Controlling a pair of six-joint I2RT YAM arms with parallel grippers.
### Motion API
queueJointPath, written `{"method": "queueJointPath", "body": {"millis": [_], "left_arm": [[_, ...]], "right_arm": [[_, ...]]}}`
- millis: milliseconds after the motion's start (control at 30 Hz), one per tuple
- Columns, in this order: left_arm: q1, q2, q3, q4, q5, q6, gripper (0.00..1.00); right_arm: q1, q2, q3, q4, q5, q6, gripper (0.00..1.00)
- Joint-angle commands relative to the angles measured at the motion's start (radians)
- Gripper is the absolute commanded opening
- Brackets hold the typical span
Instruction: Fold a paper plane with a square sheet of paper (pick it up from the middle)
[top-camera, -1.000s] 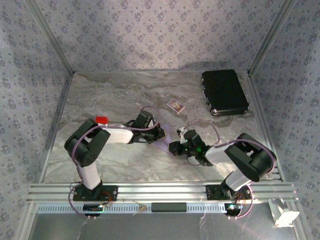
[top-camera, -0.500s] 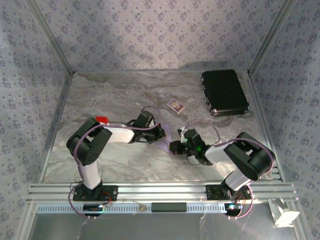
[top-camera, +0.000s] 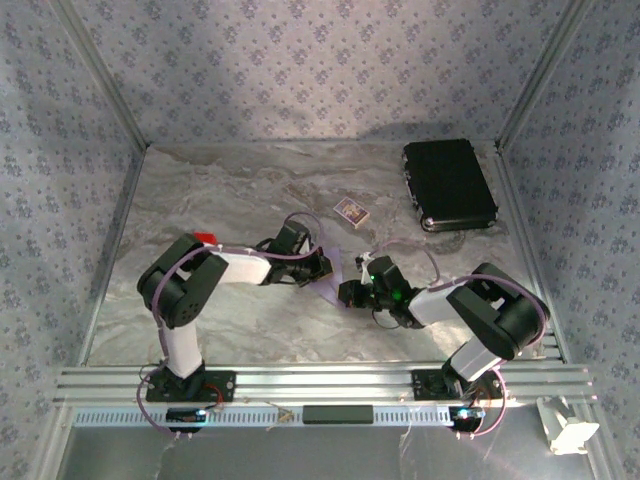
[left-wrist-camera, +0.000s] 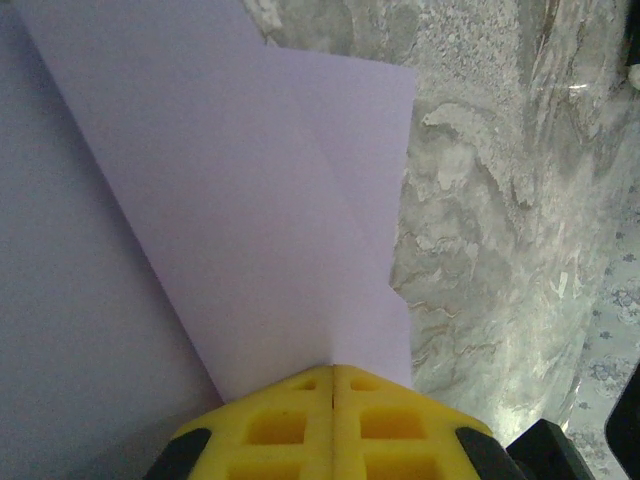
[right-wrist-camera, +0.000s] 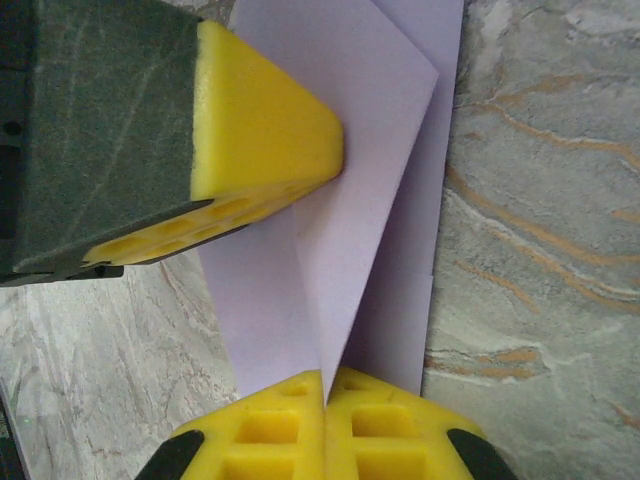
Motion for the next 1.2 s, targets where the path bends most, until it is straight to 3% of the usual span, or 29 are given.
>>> {"method": "queueJointPath", "body": {"millis": [0,300,700,1167], "left_arm": [[-0.005,0.02,0.03,-0.014,0.012,0.023,0.0],[-0.005,0.04,0.039,-0.068,0.006,0.046,0.0],[-0.005,0.054,0.025,-0.075,0.004,0.056,0.0],[-0.004,0.057,0.024,-0.069,0.005,0.052,0.0]], "right_arm": [[0.004,0.05,0.007,-0.112,-0.008,0.013,0.06],[0.0,0.048,0.016,-0.128,-0.021,0.016,0.08],[-0.005,-0.065,0.062,-0.27,-0.082,0.015,0.19],[-0.013,-0.062,0.057,-0.341,-0.11,-0.001,0.12]]}}
